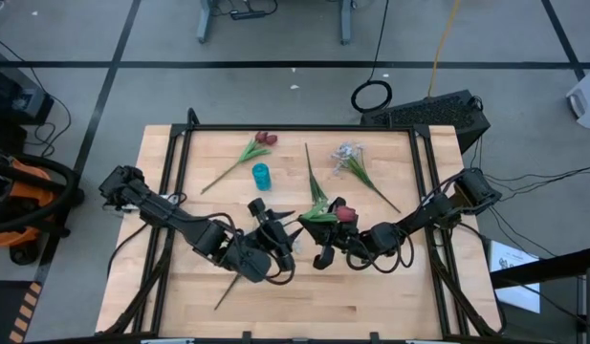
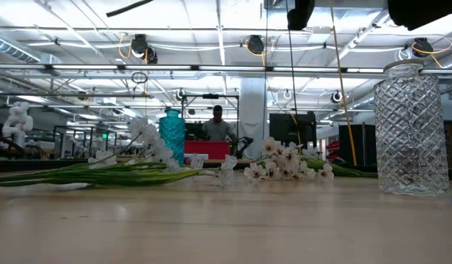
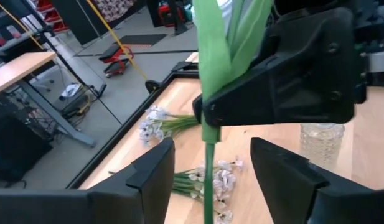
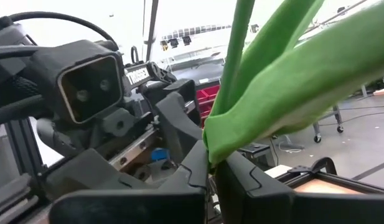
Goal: Sort flowers into vase by color
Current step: Move the bottom red tulip to the top right of the table
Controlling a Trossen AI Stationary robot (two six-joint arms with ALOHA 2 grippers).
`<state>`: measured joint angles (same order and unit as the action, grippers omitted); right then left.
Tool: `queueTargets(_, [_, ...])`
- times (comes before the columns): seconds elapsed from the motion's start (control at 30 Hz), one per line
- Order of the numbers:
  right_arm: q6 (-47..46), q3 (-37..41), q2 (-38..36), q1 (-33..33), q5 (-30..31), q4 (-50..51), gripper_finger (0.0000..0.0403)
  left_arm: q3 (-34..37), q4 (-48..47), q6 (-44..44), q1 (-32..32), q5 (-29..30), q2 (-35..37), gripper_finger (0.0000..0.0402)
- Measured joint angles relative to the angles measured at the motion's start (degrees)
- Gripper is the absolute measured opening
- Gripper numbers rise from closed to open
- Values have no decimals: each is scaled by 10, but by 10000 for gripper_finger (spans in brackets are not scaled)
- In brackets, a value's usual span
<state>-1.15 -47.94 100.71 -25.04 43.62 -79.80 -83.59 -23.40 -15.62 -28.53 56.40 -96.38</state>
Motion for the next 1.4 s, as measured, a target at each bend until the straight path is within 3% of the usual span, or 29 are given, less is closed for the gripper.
queueTargets(0.8, [3,0,0,2,-2,11,15,0,-1,11,-3,1,1,10])
queueTargets(0.93, [0,0,0,1,-2,14,47,0,1,11,-3,0,1,13])
queueTargets(1.1, [-14,0,0,-2,-2,23,120,0,-3,15,-4,-2,4,14])
queueTargets(1.4, [-63,0,0,-4,0,82,230,0,-104,-6,-4,-8,65,14])
